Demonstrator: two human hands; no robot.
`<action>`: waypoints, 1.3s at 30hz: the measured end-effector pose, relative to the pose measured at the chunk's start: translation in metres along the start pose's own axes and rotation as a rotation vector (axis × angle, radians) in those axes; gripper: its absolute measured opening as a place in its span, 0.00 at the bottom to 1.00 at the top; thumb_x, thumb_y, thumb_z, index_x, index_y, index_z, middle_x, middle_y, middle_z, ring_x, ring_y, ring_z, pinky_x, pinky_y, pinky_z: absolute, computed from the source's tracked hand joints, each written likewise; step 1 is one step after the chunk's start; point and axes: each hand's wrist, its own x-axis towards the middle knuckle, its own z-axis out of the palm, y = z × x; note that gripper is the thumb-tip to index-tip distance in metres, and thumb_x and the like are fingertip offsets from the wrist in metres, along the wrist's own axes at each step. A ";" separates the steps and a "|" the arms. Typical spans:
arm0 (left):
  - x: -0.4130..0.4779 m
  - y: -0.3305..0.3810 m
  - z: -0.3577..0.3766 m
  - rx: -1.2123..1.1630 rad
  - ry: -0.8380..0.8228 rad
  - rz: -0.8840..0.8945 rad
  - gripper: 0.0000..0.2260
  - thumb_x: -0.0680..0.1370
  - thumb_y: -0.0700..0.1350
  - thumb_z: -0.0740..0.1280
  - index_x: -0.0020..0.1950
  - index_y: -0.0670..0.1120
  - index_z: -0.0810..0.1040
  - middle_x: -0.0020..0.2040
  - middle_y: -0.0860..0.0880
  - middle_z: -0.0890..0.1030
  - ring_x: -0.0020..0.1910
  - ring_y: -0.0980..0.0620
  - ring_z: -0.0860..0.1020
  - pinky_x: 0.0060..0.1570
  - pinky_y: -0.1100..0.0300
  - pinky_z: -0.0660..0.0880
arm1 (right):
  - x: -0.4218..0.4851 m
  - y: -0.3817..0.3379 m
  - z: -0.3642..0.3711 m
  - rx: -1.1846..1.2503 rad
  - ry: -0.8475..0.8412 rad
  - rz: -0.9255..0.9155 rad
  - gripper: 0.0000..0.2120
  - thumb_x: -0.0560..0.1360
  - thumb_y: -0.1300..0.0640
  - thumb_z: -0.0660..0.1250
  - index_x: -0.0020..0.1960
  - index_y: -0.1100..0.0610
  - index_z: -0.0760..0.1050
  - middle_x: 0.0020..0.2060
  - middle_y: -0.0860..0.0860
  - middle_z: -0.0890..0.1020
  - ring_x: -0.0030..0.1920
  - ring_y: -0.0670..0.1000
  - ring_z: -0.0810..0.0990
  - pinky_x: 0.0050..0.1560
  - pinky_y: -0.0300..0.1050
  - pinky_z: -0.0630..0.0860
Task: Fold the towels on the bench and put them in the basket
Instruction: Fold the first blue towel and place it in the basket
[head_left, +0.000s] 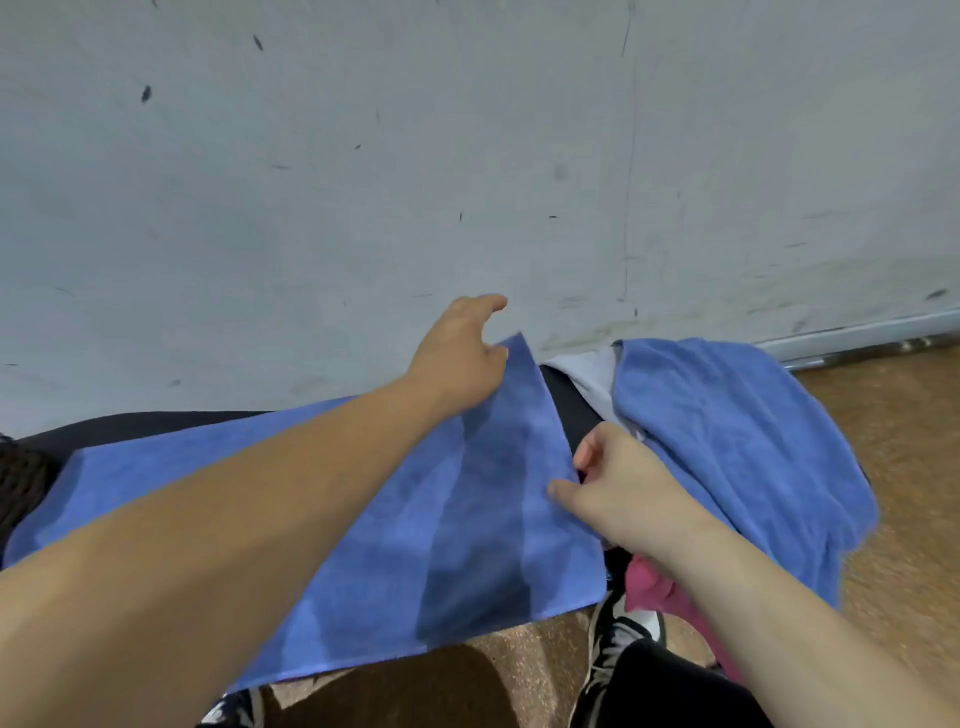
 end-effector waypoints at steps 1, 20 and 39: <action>-0.007 -0.002 0.006 0.017 -0.053 0.004 0.27 0.80 0.41 0.67 0.78 0.49 0.66 0.76 0.50 0.67 0.65 0.49 0.77 0.68 0.54 0.72 | 0.001 0.004 -0.002 -0.037 -0.029 0.032 0.14 0.71 0.55 0.73 0.46 0.54 0.67 0.34 0.51 0.77 0.28 0.52 0.77 0.32 0.50 0.79; -0.071 -0.039 0.087 0.583 -0.255 0.015 0.35 0.81 0.68 0.41 0.83 0.54 0.37 0.84 0.45 0.36 0.82 0.41 0.34 0.78 0.36 0.37 | -0.004 0.005 -0.019 -0.330 -0.190 0.055 0.09 0.68 0.66 0.62 0.38 0.54 0.67 0.32 0.52 0.74 0.31 0.53 0.73 0.30 0.44 0.71; 0.014 0.012 0.086 0.400 -0.081 -0.138 0.10 0.79 0.43 0.60 0.58 0.41 0.73 0.59 0.41 0.73 0.56 0.40 0.73 0.53 0.52 0.70 | -0.007 0.004 -0.022 -0.295 -0.236 0.070 0.10 0.77 0.54 0.67 0.38 0.53 0.72 0.18 0.47 0.74 0.16 0.44 0.70 0.33 0.48 0.80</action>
